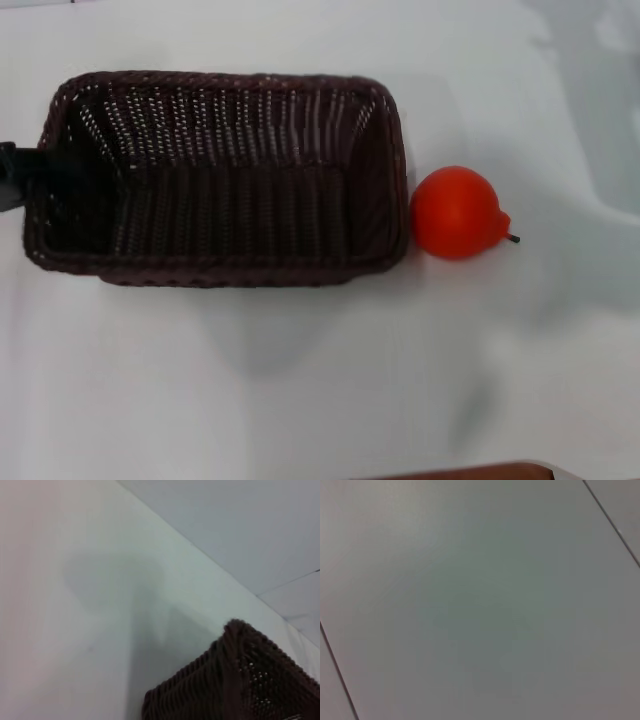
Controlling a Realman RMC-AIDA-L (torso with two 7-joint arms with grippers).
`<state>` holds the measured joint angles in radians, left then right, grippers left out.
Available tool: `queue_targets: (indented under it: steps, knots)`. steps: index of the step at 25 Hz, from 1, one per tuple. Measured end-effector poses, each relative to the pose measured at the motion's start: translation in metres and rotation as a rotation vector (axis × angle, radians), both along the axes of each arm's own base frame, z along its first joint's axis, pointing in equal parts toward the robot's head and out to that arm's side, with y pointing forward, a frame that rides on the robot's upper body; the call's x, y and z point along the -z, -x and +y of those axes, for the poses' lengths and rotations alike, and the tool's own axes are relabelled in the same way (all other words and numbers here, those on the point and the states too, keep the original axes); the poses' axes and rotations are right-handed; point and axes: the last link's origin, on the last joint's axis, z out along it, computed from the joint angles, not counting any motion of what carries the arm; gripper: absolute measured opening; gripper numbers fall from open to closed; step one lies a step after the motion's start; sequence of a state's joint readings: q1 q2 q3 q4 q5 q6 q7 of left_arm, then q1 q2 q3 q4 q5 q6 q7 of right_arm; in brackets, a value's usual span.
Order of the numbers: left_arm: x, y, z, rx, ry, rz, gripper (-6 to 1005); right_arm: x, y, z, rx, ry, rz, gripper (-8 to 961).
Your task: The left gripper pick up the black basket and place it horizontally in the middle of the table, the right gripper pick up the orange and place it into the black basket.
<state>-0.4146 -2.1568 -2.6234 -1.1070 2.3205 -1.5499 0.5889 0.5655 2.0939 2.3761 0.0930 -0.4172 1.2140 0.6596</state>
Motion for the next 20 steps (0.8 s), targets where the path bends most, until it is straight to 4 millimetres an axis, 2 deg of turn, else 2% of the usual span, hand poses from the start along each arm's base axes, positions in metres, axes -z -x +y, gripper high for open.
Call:
queue_targets:
  steps: [14,18,20]
  knots:
    - [-0.005,0.009,-0.016,-0.021,0.011,0.002,588,0.001,0.002,0.002,-0.015,0.028,-0.012,933]
    - [-0.024,0.014,-0.017,0.006,-0.076,0.017,615,-0.003,0.015,0.02,-0.113,0.191,-0.051,921]
    - [-0.041,0.016,-0.018,0.066,-0.163,0.016,617,-0.008,0.025,0.029,-0.185,0.325,-0.09,915]
